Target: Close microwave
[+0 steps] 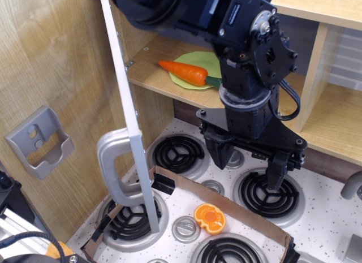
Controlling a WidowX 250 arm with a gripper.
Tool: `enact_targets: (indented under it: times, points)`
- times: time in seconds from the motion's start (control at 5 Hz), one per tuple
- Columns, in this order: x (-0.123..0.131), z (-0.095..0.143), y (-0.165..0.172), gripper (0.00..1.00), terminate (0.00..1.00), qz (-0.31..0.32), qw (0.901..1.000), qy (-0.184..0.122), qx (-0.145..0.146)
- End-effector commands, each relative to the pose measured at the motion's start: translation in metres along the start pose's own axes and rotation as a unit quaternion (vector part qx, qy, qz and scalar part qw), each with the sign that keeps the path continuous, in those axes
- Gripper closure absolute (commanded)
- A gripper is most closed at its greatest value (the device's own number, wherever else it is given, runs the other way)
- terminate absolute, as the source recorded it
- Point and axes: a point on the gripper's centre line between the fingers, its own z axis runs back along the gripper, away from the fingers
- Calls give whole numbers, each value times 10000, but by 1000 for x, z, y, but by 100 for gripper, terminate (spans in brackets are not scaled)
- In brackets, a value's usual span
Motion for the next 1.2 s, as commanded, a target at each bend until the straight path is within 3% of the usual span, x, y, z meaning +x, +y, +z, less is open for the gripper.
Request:
enact_targets:
  times: [0.0, 0.2, 0.6, 1.0]
  points:
    - [0, 0, 0, 0, 0, 0, 10000, 0, 0]
    - [16, 33, 0, 0, 0, -65, 9992, -77, 391]
    - [27, 96, -6, 0, 0, -152, 9962, -182, 839]
    - [5, 157, 4, 0, 0, 123, 9902, -126, 1384]
